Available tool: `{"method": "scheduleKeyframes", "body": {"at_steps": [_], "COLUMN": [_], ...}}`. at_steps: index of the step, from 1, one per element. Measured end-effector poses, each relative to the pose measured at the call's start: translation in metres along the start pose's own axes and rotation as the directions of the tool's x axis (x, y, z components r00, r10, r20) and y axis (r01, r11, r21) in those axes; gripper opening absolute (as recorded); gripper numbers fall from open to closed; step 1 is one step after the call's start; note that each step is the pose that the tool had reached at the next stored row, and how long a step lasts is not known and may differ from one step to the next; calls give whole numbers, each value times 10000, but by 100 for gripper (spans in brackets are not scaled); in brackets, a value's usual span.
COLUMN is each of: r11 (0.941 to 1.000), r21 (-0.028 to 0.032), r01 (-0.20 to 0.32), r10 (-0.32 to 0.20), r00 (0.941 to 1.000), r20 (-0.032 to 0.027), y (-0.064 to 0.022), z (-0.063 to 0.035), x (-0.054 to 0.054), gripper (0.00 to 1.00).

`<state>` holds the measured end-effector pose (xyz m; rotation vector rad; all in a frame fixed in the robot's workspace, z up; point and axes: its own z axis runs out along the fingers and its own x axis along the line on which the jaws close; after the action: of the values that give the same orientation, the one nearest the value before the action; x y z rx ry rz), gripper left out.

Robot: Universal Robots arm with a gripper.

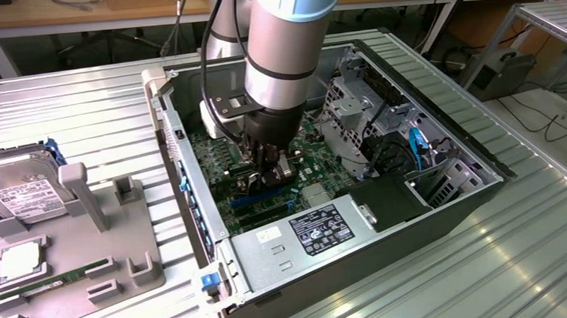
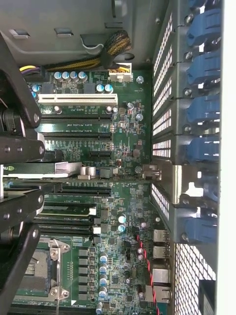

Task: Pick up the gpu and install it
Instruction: 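Insert the gpu into the slot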

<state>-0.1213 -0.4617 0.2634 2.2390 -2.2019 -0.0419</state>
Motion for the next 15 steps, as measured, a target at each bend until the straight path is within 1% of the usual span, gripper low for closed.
{"method": "scheduleKeyframes", "body": {"at_steps": [2, 4, 5, 6, 12, 15], "r11": [10000, 10000, 10000, 10000, 10000, 10000], "r21": [-2, -5, -12, -14, -15, -14], "r01": [0, -6, -12, -14, -17, -28], "r10": [0, 6, 12, 14, 17, 27], "r00": [10000, 10000, 10000, 9999, 9999, 9999], "r20": [-26, -64, -94, -108, -143, -146], "y": [0, -1, -2, -2, -3, -3], "z": [0, -2, -7, -11, -14, -14], "x": [0, 0, 0, 0, 0, -2], "gripper": [26, 26, 26, 26, 26, 26]}}
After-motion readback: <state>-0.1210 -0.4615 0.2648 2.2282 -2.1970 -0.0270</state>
